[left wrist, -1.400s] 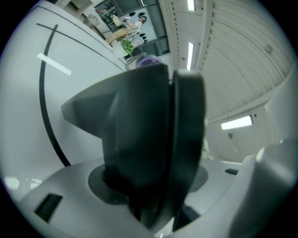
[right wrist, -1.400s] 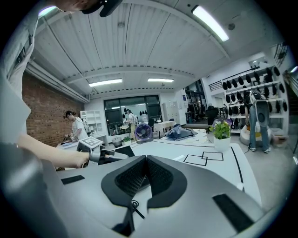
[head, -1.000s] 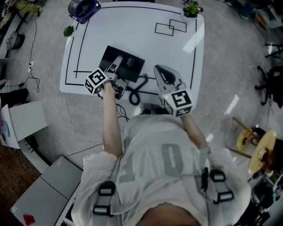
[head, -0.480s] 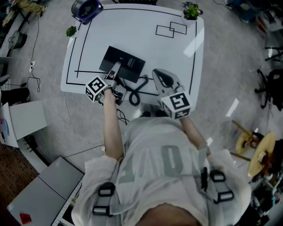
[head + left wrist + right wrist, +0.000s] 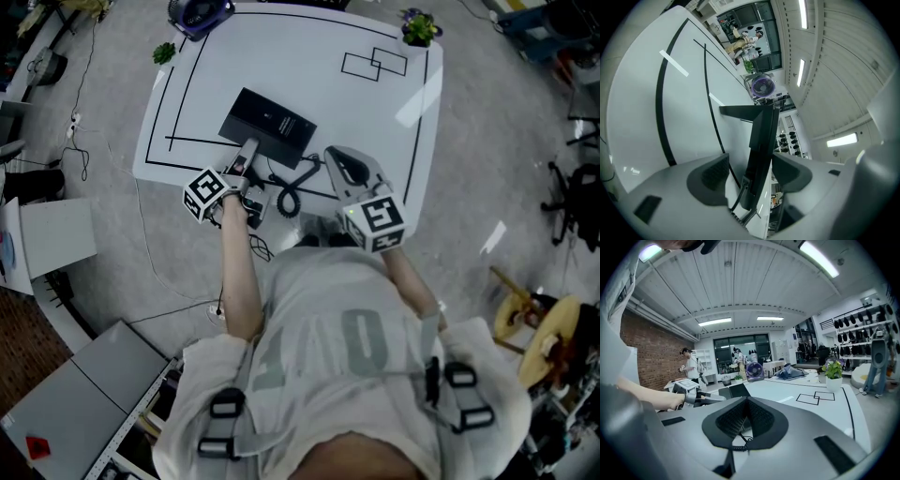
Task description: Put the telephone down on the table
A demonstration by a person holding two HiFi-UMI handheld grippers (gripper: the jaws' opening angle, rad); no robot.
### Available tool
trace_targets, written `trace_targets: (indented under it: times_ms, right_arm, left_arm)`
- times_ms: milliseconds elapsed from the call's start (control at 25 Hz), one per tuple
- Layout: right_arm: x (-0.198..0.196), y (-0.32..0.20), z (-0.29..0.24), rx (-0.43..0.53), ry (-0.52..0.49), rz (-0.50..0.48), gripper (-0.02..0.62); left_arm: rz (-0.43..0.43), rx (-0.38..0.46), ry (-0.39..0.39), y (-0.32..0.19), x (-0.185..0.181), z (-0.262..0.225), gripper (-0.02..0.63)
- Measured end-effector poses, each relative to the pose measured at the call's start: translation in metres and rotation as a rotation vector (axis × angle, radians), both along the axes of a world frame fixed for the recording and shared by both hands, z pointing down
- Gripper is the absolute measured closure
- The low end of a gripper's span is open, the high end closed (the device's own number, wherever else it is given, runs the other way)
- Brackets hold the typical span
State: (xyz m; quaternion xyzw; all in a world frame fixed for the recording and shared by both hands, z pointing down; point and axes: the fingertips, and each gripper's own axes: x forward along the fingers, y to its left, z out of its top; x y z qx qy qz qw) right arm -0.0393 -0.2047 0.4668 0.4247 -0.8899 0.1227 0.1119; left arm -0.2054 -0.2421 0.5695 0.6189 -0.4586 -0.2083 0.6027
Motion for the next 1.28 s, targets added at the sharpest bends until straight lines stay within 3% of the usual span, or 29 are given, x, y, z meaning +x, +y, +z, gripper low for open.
trace_targets:
  times_ms: [280, 440, 600, 680, 920, 1080, 1280]
  right_arm:
    - [-0.011, 0.0, -0.002, 0.018, 0.002, -0.046, 0.588]
    - [-0.012, -0.002, -0.003, 0.012, 0.001, -0.043, 0.588]
    - [-0.014, -0.006, -0.006, 0.019, -0.007, -0.037, 0.588]
    - [-0.015, -0.009, -0.008, 0.023, -0.012, -0.035, 0.588]
    - [-0.019, -0.013, -0.011, 0.027, -0.026, -0.039, 0.588]
    - [-0.022, -0.015, -0.013, 0.032, -0.037, -0.044, 0.588]
    - [-0.023, -0.017, -0.019, 0.039, -0.053, -0.041, 0.588]
  left_arm:
    - [-0.048, 0.025, -0.034, 0.005, -0.016, -0.013, 0.325]
    - [-0.056, 0.106, -0.126, -0.007, -0.027, -0.045, 0.325]
    - [-0.069, 0.171, -0.331, -0.013, -0.037, -0.075, 0.33]
    - [-0.097, 0.213, -0.426, -0.011, -0.044, -0.09, 0.405]
    - [-0.146, 0.363, -0.604, -0.014, -0.055, -0.15, 0.495]
    - [-0.18, 0.509, -0.735, -0.008, -0.048, -0.185, 0.585]
    - [-0.251, 0.673, -1.011, 0.011, -0.025, -0.213, 0.598]
